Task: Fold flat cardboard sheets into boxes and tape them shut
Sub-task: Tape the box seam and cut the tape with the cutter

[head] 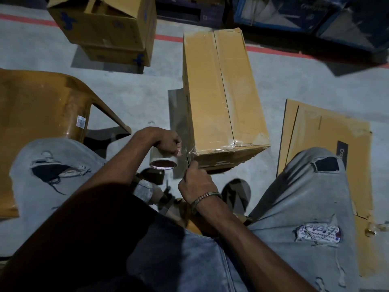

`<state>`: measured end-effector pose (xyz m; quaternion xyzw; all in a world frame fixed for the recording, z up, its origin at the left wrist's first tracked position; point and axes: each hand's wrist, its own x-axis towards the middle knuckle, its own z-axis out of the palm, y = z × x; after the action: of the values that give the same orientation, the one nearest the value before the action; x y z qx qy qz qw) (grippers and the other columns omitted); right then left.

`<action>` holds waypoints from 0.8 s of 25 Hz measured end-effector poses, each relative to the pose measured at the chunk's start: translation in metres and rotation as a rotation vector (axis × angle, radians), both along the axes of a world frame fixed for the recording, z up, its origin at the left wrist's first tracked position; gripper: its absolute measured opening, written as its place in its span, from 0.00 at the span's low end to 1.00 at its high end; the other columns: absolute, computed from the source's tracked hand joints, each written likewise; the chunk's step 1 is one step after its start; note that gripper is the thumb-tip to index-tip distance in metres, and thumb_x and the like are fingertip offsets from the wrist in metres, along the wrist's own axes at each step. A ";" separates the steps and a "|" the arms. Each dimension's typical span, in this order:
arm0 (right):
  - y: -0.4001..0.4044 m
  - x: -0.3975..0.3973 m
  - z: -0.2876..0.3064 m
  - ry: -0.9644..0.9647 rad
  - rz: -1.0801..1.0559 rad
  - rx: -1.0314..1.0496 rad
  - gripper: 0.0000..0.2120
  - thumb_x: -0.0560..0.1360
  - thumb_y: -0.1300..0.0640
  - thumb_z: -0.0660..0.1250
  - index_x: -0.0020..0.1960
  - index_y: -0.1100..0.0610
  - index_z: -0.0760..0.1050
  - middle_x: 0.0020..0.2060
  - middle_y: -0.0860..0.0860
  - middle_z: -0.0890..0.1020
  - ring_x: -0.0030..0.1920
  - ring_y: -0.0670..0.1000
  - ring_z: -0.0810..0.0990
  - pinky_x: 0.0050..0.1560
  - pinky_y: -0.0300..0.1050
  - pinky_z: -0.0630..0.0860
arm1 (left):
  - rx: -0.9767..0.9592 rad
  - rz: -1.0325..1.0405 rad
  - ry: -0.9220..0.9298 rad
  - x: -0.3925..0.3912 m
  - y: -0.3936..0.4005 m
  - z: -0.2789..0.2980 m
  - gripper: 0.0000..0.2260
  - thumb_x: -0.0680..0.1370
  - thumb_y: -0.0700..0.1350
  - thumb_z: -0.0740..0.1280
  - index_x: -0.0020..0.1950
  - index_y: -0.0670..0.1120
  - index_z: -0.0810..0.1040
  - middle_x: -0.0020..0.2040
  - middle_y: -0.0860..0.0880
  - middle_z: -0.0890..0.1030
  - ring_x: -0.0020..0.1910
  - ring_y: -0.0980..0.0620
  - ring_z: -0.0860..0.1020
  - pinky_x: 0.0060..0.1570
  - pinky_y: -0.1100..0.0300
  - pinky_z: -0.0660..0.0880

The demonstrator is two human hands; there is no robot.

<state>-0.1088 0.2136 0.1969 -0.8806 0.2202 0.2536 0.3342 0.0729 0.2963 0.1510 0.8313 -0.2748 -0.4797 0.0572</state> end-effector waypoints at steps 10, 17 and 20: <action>-0.002 0.013 0.006 0.080 0.067 -0.061 0.20 0.81 0.55 0.64 0.68 0.63 0.67 0.64 0.62 0.77 0.63 0.64 0.77 0.58 0.53 0.75 | -0.019 0.041 0.041 0.001 -0.001 0.000 0.10 0.81 0.47 0.71 0.60 0.44 0.81 0.47 0.51 0.79 0.41 0.57 0.76 0.36 0.62 0.71; -0.003 0.010 0.005 0.092 0.043 -0.038 0.20 0.80 0.55 0.64 0.69 0.63 0.68 0.64 0.61 0.76 0.63 0.63 0.76 0.51 0.48 0.69 | -0.024 0.028 0.029 0.002 -0.001 -0.002 0.08 0.82 0.47 0.71 0.59 0.45 0.81 0.46 0.52 0.79 0.40 0.58 0.75 0.34 0.64 0.69; -0.005 0.013 0.002 0.115 0.043 -0.028 0.19 0.80 0.55 0.65 0.68 0.62 0.69 0.63 0.61 0.76 0.59 0.61 0.77 0.51 0.48 0.71 | -0.045 0.048 0.030 0.002 -0.001 -0.002 0.10 0.81 0.48 0.72 0.59 0.45 0.81 0.46 0.52 0.79 0.41 0.56 0.76 0.36 0.62 0.71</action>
<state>-0.0961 0.2091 0.1993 -0.8737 0.2237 0.3076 0.3033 0.0752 0.2953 0.1488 0.8288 -0.2648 -0.4845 0.0914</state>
